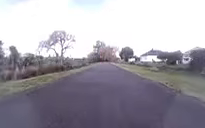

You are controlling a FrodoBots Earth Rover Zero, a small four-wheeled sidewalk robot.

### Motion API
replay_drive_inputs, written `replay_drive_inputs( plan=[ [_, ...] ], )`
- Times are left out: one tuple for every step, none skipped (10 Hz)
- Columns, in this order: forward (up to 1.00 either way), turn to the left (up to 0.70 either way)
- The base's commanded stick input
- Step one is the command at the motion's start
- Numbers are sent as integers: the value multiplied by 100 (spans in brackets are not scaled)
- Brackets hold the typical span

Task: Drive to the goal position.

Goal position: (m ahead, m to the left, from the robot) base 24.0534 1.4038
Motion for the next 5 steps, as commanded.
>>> replay_drive_inputs(
  plan=[
    [85,-34],
    [85,-34],
    [85,-34],
    [85,-34],
    [85,-27]
  ],
)
